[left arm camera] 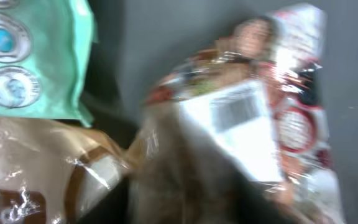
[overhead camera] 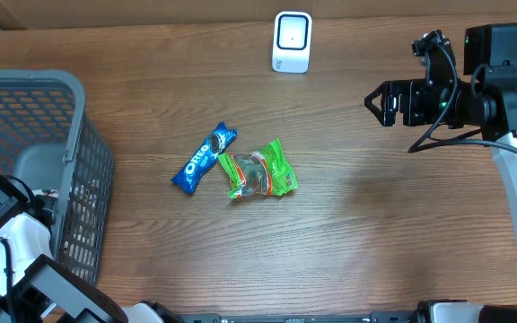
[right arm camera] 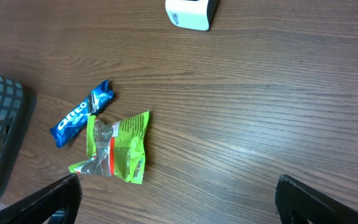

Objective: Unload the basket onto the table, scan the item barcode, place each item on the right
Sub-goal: 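Reach the left gripper into the basket and grasp the dried mushroom bag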

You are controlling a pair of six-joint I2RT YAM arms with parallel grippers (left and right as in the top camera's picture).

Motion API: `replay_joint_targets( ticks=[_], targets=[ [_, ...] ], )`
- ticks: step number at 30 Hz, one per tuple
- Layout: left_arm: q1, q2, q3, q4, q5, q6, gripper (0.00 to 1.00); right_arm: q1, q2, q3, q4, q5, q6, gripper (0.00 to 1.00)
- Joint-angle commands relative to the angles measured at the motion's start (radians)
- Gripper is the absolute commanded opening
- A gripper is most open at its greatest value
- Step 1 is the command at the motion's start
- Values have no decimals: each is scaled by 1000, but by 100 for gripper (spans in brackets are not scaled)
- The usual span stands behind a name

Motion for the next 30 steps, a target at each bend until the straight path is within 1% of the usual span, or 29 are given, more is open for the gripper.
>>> replay_joint_targets(
  ticks=[1, 2, 7, 10, 12, 15, 20, 24, 25, 26, 27, 28, 29, 30],
  targets=[
    [-1, 71, -63, -45, 0, 5, 11, 3, -2, 18, 3, -1, 3, 100],
    [-1, 70, -61, -45, 22, 5, 4, 3, -2, 18, 3, -1, 3, 100],
    [-1, 69, 9, -86, 172, 8, 4, 3, -2, 18, 3, -1, 3, 100],
    [-2, 68, 142, -180, 264, 35, 4, 3, -2, 18, 3, -1, 3, 100],
    [-2, 64, 239, -249, 288, 50, 4, 3, -2, 18, 5, -1, 3, 100],
    [-2, 60, 418, -377, 293, 66, 4, 3, -2, 18, 10, -1, 3, 100],
    [-13, 56, 647, -529, 285, 114, 4, 3, -2, 18, 11, -1, 3, 100],
    [-36, 54, 733, -592, 235, 122, 4, 3, -2, 18, 11, -1, 3, 100],
    [-48, 55, 734, -592, 208, 152, 4, 3, -2, 18, 11, -1, 3, 100],
    [-60, 56, 728, -591, 173, 201, 9, 3, -2, 18, 11, -1, 3, 100],
    [-72, 59, 723, -590, 116, 237, 38, 3, -2, 18, 11, -1, 3, 100],
    [-82, 64, 719, -587, 59, 261, 63, 3, -2, 18, 13, -1, 3, 100],
    [-91, 71, 715, -584, 13, 285, 80, 3, -2, 18, 16, -1, 3, 100],
    [-98, 80, 713, -582, -21, 314, 83, 3, -2, 18, 19, -1, 3, 100]
  ],
)
